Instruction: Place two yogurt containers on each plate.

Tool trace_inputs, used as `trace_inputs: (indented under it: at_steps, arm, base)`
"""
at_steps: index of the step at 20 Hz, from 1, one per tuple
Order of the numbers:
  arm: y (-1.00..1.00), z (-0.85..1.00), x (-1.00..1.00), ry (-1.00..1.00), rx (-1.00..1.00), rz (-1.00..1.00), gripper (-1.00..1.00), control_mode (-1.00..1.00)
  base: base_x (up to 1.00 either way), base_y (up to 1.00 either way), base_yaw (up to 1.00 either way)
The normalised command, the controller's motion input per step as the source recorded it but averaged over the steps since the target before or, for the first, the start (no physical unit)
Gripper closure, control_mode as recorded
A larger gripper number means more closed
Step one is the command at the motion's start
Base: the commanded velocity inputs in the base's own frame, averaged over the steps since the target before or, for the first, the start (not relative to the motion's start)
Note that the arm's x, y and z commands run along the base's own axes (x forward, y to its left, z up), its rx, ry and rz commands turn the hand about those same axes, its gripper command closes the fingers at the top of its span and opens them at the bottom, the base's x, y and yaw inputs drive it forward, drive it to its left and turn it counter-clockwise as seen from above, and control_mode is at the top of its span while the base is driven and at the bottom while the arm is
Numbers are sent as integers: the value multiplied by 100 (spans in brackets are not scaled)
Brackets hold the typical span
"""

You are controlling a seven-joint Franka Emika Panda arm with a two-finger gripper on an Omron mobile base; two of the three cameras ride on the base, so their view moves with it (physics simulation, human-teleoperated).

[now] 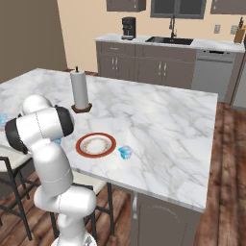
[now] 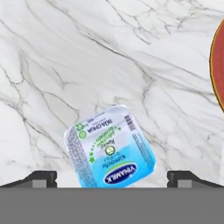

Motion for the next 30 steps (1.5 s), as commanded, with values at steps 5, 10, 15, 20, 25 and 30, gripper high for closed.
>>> trace_inputs:
  at_steps: [5,10,15,20,25,30]
  arm:
    - [-4,-7,0,1,0,0,-100,-100]
    - [0,-10,1,1,0,0,-100,-100]
    - [-1,-12,4,2,0,0,-100,-100]
    - [0,-15,3,4,0,0,-100,-100]
    - [0,-10,11,2,0,0,-100,-100]
    - [0,-8,9,0,0,0,-100,-100]
  base:
    - [0,0,0]
    - [0,0,0]
    - [0,0,0]
    - [0,0,0]
    - [0,0,0]
    - [0,0,0]
